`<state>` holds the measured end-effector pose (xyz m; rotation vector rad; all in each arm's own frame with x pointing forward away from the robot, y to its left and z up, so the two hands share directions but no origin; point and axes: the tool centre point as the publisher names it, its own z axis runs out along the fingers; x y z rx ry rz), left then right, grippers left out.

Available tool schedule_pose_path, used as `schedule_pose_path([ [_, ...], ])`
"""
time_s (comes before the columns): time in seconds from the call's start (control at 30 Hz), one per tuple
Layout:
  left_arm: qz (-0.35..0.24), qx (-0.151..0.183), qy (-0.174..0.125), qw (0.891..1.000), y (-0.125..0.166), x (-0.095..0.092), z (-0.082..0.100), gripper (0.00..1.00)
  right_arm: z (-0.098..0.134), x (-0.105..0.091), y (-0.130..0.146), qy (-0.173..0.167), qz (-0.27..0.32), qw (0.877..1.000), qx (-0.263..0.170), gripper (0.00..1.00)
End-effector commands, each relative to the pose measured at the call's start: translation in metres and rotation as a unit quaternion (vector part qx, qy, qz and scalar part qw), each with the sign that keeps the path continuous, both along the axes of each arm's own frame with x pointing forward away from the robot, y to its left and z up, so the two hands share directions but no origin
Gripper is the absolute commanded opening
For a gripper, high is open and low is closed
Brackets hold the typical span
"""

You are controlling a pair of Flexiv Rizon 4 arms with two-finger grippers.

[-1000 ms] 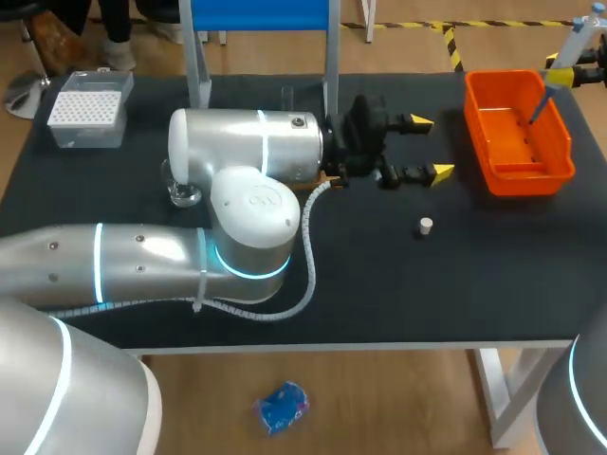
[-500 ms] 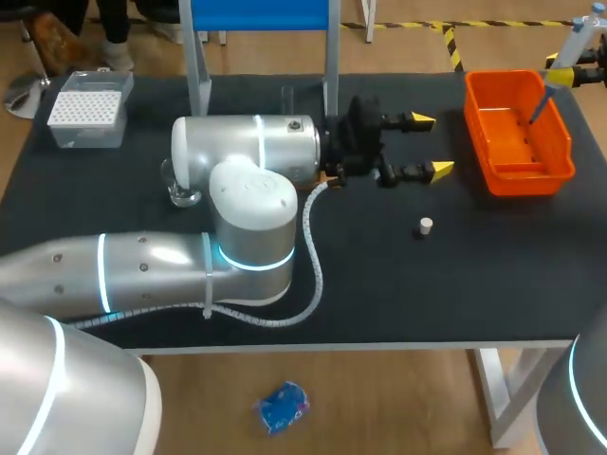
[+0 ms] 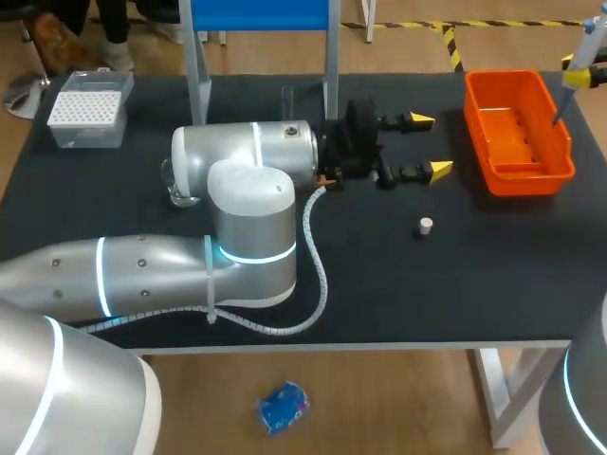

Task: Invert the test tube, pick up the pipette, mount the tip to pipette, aspirate from beaker and dispense into the tube, eject the tip, return the pipette, and cap with the stopper.

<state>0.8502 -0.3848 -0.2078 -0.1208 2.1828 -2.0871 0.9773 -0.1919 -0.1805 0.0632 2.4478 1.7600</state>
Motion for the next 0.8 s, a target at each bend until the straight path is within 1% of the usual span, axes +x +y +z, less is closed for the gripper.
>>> schedule_pose_path([
  [0.03,0.002,-0.009,-0.002,1.0,0.001,-0.001,-0.002,1.0,0.003,-0.024,0.009,-0.001,-0.01,1.0,-0.021,0.0],
  [0.17,0.002,-0.009,-0.002,1.0,0.001,-0.001,-0.002,1.0,-0.005,-0.045,0.024,0.005,0.014,1.0,-0.021,0.0],
  [0.23,0.002,-0.009,-0.002,1.0,0.001,-0.001,-0.002,1.0,-0.011,-0.055,0.032,0.012,0.025,1.0,-0.014,0.0],
  [0.3,0.002,-0.009,-0.002,1.0,0.001,-0.001,-0.002,1.0,-0.016,-0.064,0.039,0.007,0.032,0.999,-0.014,0.0],
  [0.33,0.002,-0.009,-0.002,1.0,0.001,-0.001,-0.002,1.0,-0.019,-0.065,0.042,0.013,0.036,0.999,-0.009,0.0],
  [0.4,0.002,-0.009,-0.002,1.0,0.001,-0.001,-0.002,1.0,-0.024,-0.068,0.05,0.014,0.039,0.999,-0.003,0.0],
  [0.53,0.002,-0.009,-0.002,1.0,0.001,-0.001,-0.002,1.0,-0.034,-0.081,0.068,0.022,0.054,0.998,0.006,0.0],
  [0.6,0.002,-0.009,-0.002,1.0,0.001,-0.001,-0.002,1.0,-0.039,-0.086,0.077,0.019,0.06,0.998,0.002,0.0],
  [0.63,0.002,-0.009,-0.002,1.0,0.001,-0.001,-0.002,1.0,-0.042,-0.089,0.084,0.023,0.066,0.998,0.004,0.0],
  [0.7,0.002,-0.009,-0.002,1.0,0.001,-0.001,-0.002,1.0,-0.046,-0.094,0.092,0.014,0.071,0.997,-0.001,0.0],
  [0.73,0.002,-0.009,-0.002,1.0,0.001,-0.001,-0.002,1.0,-0.047,-0.097,0.099,0.02,0.077,0.997,0.003,0.0],
  [0.8,0.002,-0.009,-0.002,1.0,0.001,-0.001,-0.002,1.0,-0.049,-0.099,0.108,0.015,0.079,0.997,0.0,0.0],
])
